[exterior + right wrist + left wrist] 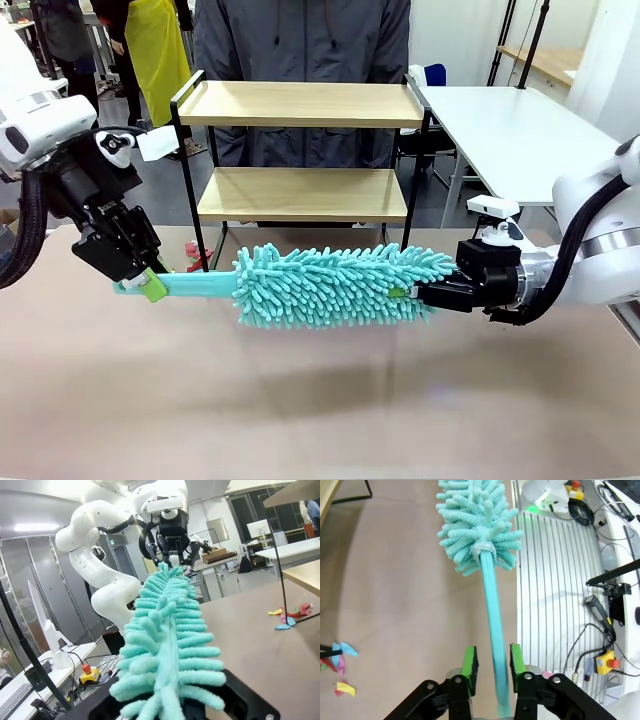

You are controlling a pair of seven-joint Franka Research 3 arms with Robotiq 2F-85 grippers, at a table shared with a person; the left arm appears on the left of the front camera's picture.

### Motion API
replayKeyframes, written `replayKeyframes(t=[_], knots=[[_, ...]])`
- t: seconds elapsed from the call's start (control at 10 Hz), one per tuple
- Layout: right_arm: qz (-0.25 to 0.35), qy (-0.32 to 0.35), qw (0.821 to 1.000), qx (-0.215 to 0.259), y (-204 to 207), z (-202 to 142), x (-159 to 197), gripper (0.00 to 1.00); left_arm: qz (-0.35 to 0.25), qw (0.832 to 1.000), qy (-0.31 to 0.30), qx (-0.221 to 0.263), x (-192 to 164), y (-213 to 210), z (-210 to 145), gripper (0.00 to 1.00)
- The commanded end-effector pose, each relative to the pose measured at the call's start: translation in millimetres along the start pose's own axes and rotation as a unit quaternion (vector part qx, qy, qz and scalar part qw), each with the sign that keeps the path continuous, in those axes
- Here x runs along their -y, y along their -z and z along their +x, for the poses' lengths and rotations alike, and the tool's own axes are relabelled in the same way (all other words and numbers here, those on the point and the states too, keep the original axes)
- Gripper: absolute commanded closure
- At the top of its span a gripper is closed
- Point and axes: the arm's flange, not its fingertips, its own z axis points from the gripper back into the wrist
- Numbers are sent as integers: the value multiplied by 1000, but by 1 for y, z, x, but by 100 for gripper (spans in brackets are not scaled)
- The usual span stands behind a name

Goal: Clean the shelf.
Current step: Hand the Duster back to the human.

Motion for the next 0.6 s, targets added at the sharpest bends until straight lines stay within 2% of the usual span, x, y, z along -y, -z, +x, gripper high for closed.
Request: replayKeyframes(t=[0.0,0.1,0.2,0.3,0.5], knots=[[0,-11,1000,-5,2,3,-1,100,1,1000,7,27,4,-21,-4,0],[0,-11,1000,-5,2,3,-1,100,1,999,5,47,7,-35,-11,0],[0,-11,1000,-5,2,3,-1,100,7,997,4,77,10,-52,-19,6],[0,-11,1000,-5,2,3,-1,100,20,993,1,114,12,-69,-30,0],[0,-11,1000,-5,2,3,-1,100,46,980,-16,191,15,-97,-62,0]])
